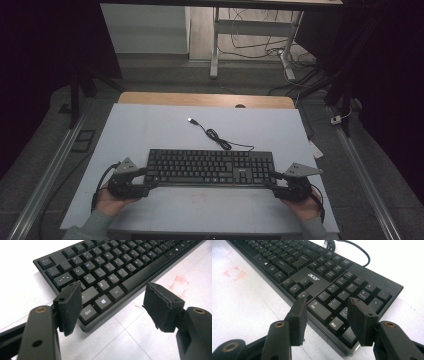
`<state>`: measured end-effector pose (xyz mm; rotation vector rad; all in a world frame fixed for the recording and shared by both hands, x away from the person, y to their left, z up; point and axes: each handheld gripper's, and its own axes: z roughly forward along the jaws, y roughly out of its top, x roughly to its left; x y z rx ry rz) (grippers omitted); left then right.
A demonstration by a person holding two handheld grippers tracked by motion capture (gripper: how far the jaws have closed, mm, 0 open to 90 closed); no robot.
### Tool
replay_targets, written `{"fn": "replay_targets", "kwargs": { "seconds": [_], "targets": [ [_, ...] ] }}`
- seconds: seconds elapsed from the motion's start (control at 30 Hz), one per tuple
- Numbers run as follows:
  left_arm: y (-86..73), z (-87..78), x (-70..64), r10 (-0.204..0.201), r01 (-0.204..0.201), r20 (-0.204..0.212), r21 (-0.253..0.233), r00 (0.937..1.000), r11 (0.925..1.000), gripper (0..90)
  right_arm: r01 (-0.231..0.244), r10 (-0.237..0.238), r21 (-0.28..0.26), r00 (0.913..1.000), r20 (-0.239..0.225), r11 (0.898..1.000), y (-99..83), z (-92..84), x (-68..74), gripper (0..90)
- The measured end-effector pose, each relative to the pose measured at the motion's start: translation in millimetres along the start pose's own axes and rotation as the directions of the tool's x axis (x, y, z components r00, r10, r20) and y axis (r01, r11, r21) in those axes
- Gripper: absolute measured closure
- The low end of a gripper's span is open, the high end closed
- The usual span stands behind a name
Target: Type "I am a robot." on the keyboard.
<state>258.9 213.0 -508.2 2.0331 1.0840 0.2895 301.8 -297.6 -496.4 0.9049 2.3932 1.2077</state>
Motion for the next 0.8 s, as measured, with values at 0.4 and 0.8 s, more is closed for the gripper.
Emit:
{"fn": "replay_targets", "kwargs": {
  "seconds": [0.4, 0.8],
  "targets": [
    [-0.6, -0.4, 1.2, -0.003, 0.003, 0.000, -0.001, 1.0000, 1.0000, 31.1, 0.000, -0.001, -0.013, 0.9999, -0.012, 1.000, -1.3, -3.2, 0.3, 46.5],
    [-0.9, 0.0, 2.1, -0.009, 0.009, -0.001, 0.001, 1.0000, 1.0000, 30.6, 0.005, -0.005, -0.009, 0.9997, -0.024, 1.000, -1.8, -2.7, 0.0, 42.0]
  ]
}}
